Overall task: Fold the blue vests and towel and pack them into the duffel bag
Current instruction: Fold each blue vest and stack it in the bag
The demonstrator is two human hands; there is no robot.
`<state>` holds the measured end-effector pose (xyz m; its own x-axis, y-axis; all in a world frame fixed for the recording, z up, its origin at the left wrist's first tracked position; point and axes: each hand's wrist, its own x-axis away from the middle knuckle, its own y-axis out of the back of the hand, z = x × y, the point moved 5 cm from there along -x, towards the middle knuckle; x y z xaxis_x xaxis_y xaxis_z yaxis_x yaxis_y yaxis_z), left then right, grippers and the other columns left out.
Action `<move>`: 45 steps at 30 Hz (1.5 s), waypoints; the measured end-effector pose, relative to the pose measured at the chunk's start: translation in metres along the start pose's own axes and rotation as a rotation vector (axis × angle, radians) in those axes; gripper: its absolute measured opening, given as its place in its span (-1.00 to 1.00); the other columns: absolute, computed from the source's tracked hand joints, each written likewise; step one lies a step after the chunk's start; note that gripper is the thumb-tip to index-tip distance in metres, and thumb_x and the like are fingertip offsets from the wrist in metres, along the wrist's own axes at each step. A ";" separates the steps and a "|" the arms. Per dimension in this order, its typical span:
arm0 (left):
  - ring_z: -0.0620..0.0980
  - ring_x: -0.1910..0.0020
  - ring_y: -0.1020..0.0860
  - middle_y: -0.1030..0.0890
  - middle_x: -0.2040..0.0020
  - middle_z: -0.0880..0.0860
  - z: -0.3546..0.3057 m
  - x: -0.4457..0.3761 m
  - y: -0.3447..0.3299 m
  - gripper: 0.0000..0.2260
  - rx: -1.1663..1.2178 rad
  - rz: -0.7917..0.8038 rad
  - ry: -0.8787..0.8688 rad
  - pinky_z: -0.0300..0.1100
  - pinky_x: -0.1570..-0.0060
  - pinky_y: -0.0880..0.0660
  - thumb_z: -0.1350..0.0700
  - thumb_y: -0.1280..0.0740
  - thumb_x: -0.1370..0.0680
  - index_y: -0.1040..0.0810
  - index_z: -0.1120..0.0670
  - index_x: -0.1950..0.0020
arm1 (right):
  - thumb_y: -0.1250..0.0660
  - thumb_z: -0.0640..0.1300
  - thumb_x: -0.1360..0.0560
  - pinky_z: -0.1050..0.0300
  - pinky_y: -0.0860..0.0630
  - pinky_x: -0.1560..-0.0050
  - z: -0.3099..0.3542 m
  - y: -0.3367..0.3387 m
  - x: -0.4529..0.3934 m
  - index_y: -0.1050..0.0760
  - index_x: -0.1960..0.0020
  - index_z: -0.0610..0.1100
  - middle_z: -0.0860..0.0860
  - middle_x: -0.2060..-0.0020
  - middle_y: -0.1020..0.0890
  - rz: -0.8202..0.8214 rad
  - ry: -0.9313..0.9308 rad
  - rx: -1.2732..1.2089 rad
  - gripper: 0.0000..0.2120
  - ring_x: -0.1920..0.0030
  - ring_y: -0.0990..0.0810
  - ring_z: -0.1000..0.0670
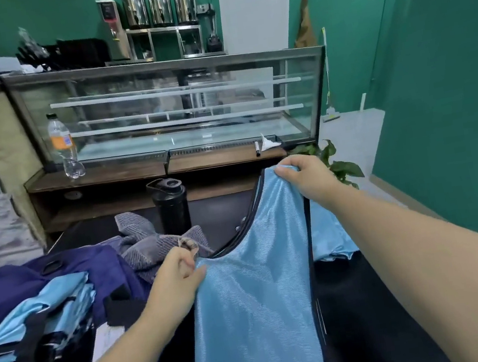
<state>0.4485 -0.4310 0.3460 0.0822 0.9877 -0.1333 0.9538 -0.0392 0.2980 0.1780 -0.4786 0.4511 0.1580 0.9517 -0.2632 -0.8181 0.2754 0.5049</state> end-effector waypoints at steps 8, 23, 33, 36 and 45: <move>-0.19 0.61 -0.32 -0.52 0.50 -0.07 0.073 -0.014 -0.026 -0.66 -0.072 -0.052 0.075 -0.39 0.58 -0.22 0.39 -0.16 -0.56 -0.64 0.06 0.14 | -0.28 -0.05 -0.59 0.13 -0.43 0.06 -0.060 -0.051 -0.028 -0.54 0.11 -0.06 0.09 0.16 -0.59 0.057 -0.030 0.088 -0.86 0.12 -0.53 0.06; -0.19 -0.01 -0.46 -0.47 -0.06 0.00 0.130 -0.028 -0.036 -0.60 -0.247 0.263 0.033 -0.58 0.00 -0.27 0.37 -0.20 -0.56 -0.53 -0.07 -0.22 | -0.37 -0.06 -0.52 0.25 -0.36 0.13 -0.052 -0.057 0.041 -0.57 0.19 -0.04 0.07 0.28 -0.48 0.110 0.144 0.255 -0.88 0.22 -0.42 0.11; -0.26 0.00 -0.39 -0.38 -0.18 0.04 0.128 -0.027 -0.041 -0.52 -0.286 0.310 0.095 -0.64 0.11 -0.27 0.38 -0.13 -0.58 -0.40 -0.05 -0.39 | -0.22 0.07 -0.42 0.09 -0.42 0.29 -0.056 -0.099 0.155 -0.63 0.06 0.07 0.14 0.39 -0.50 0.359 0.551 0.577 -0.75 0.32 -0.52 0.01; -0.26 0.02 -0.40 -0.38 -0.19 0.04 0.128 -0.026 -0.040 -0.52 -0.273 0.303 0.103 -0.61 0.12 -0.31 0.37 -0.12 -0.58 -0.41 -0.08 -0.37 | -0.23 0.07 -0.44 0.09 -0.40 0.19 -0.069 -0.118 0.175 -0.62 0.02 0.10 0.12 0.32 -0.54 0.500 0.528 0.623 -0.78 0.21 -0.53 0.02; -0.27 0.05 -0.39 -0.37 -0.19 -0.01 0.127 -0.023 -0.041 -0.55 -0.277 0.309 0.100 -0.64 0.16 -0.30 0.34 -0.12 -0.60 -0.40 -0.11 -0.36 | -0.46 0.05 -0.40 0.20 -0.41 0.10 -0.119 -0.080 0.110 -0.40 0.06 -0.05 0.07 0.11 -0.49 0.174 -0.356 0.228 -0.71 0.02 -0.49 0.01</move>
<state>0.4446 -0.4713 0.2164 0.3105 0.9463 0.0900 0.7741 -0.3067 0.5539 0.1953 -0.4117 0.2837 0.2422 0.9627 0.1206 -0.7127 0.0922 0.6953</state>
